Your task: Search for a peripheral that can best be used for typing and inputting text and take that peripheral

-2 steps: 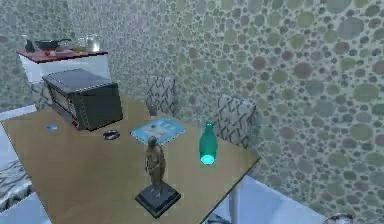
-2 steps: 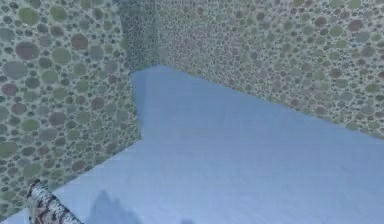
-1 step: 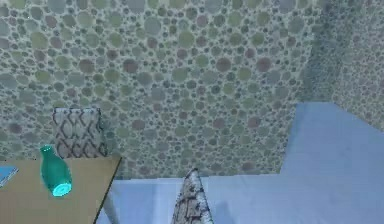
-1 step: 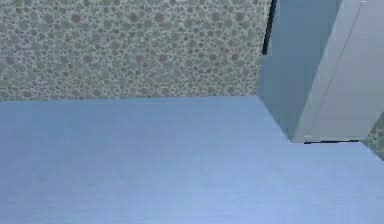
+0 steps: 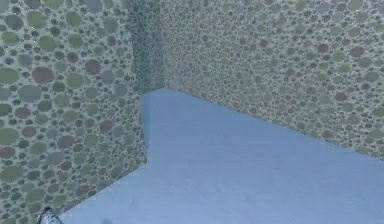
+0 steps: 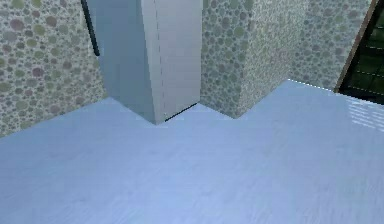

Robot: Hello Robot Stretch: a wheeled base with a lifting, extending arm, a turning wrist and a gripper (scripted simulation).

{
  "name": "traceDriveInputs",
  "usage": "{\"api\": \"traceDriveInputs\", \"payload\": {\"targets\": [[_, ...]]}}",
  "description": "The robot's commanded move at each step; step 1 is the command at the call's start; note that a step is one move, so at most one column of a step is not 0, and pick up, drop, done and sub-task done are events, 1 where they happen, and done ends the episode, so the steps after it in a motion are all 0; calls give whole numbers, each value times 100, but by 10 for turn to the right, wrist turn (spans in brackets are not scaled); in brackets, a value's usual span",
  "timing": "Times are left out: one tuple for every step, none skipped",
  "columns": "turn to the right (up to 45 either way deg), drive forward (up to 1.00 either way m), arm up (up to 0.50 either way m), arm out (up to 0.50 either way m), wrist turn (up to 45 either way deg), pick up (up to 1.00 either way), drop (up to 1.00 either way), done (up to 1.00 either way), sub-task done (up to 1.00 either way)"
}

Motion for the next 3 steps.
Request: {"api": "traceDriveInputs", "payload": {"targets": [[120,0,0,0,0,0,0,0,0],[0,45,0,0,0,0,0,0,0],[-450,0,0,0,0,0,0,0,0]]}}
